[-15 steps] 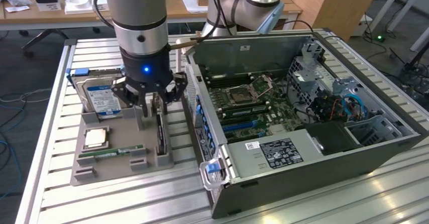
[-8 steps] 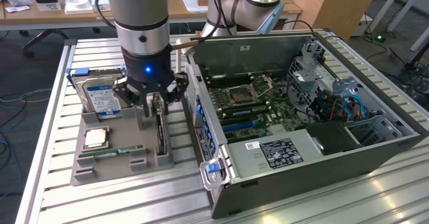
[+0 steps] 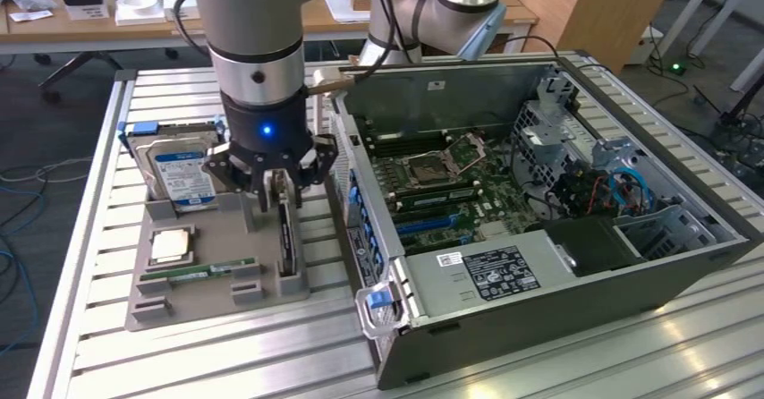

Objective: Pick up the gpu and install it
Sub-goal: 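Pick up the gpu and move the gpu toward the slot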

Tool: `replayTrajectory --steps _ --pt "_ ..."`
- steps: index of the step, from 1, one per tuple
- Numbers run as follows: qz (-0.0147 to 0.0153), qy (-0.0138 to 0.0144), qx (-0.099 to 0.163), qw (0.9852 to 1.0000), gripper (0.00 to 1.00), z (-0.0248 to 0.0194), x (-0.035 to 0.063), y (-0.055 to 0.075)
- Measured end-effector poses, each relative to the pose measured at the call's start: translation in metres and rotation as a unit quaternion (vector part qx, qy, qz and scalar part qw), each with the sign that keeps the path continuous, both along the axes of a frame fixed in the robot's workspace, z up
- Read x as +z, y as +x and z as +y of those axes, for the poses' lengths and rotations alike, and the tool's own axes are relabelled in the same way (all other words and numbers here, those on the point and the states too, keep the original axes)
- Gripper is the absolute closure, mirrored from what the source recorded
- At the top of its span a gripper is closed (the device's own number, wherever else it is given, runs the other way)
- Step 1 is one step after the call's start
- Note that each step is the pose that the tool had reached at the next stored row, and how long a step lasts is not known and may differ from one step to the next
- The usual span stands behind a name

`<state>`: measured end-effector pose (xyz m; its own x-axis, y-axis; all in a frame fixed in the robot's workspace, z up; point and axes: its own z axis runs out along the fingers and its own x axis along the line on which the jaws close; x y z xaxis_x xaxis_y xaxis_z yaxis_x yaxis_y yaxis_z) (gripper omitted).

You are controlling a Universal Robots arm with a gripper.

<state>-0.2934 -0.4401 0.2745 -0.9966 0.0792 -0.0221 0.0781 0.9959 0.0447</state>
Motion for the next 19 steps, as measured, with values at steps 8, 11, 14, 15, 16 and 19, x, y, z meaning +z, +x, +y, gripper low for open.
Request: replayTrajectory --steps 8,11,14,15,16,19 --pt "0.0 0.0 0.0 1.0 0.53 0.0 -0.0114 0.001" --pt "0.0 0.0 0.0 1.0 0.53 0.0 -0.0166 0.001" --pt "0.0 0.0 0.0 1.0 0.53 0.0 -0.0221 0.001" --pt "0.0 0.0 0.0 1.0 0.53 0.0 -0.0239 0.001" --pt "0.0 -0.0001 0.0 1.0 0.53 0.0 -0.0257 0.001" --pt "0.0 0.0 0.0 1.0 0.53 0.0 -0.0311 0.001"
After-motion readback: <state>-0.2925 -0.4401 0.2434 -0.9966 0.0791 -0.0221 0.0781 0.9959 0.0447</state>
